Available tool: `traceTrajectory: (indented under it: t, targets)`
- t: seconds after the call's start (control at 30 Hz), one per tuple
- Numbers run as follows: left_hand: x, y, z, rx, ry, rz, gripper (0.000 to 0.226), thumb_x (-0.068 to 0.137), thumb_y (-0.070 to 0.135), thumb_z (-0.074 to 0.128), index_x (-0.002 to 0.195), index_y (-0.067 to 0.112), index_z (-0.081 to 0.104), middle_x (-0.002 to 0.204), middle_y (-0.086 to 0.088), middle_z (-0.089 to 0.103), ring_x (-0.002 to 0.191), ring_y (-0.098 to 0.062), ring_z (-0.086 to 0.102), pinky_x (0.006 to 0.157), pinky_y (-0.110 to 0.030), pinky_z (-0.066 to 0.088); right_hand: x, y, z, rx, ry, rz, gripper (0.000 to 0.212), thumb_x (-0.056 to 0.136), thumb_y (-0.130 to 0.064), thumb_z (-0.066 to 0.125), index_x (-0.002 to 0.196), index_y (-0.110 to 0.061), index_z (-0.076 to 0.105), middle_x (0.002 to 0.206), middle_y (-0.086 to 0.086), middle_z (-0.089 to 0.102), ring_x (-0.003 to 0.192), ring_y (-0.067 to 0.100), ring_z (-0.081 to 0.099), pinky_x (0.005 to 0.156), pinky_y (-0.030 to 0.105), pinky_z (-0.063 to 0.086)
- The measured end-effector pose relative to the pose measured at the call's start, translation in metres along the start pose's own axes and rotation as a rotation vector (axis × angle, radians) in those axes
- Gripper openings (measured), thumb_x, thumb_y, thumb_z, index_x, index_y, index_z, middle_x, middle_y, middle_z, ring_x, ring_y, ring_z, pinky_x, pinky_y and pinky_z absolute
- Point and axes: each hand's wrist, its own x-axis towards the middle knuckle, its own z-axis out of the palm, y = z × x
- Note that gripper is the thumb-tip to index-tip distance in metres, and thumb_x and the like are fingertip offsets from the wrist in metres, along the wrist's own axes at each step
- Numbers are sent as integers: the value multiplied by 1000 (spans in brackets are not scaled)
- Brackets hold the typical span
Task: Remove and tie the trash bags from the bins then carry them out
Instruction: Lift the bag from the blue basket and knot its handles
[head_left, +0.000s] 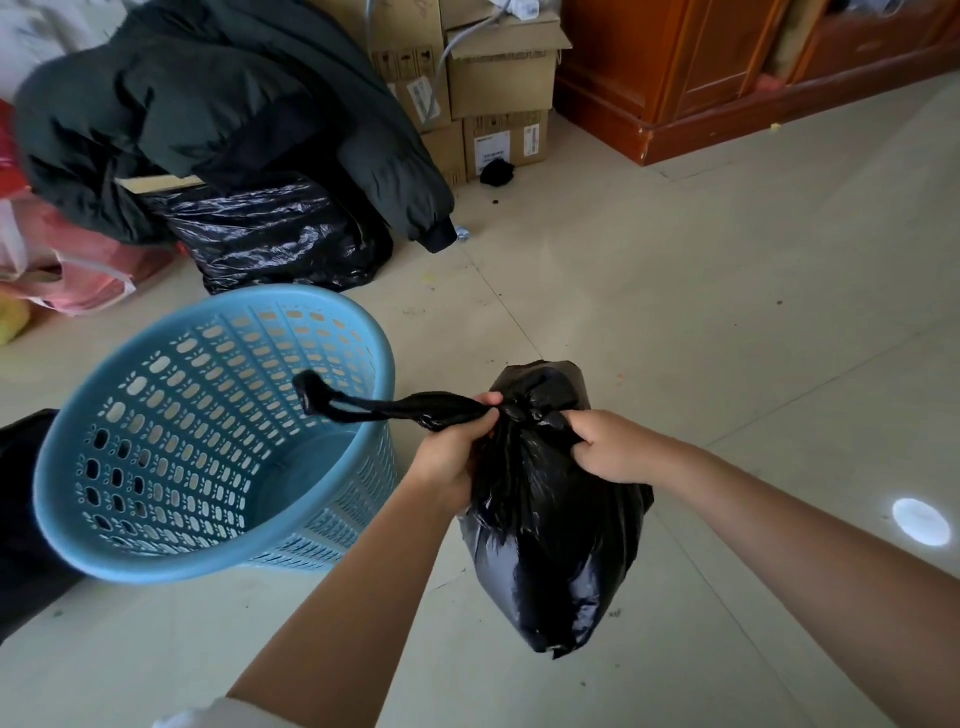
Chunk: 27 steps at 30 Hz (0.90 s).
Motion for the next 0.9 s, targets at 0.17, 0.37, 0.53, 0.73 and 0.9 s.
traceTrajectory:
  t: [0.17,0.37,0.53,0.73,0.9]
  targets:
    - [3,-8,-2,-40,-82,43,34,94,0,42,69,17,58,69,-1,70,77,-16,64,77,-29,50,-2,2,3,-15,-22,-10,48,85,5,33,126,-13,49,129,11,54,121,24,48,100,30,37]
    - [0,-15,-7,54,-29,-11,41,91,-11,42,62,13,60,61,3,70,69,-11,65,67,-23,52,-6,17,12,-122,-198,63,49,87,-2,39,134,-16,39,138,7,47,124,24,46,103,33,40]
    - [1,-29,-22,152,201,-84,27,87,-9,53,67,10,53,44,2,60,43,-6,53,43,-14,38,-7,27,19,-276,-462,190,26,89,-13,45,112,-16,56,114,4,58,109,20,52,88,28,45]
    - [7,-36,-20,87,154,-124,29,87,-16,48,66,3,54,38,2,60,34,-2,59,37,-9,47,5,14,-17,-361,41,-62,25,88,-8,48,106,-4,65,107,9,67,97,20,60,79,23,40]
    - [10,-39,-10,-76,105,-142,23,93,2,48,71,3,54,65,-7,64,51,-12,64,47,-14,55,27,7,1,-453,-152,-74,40,88,-5,44,126,-13,53,130,9,58,118,26,53,96,29,40]
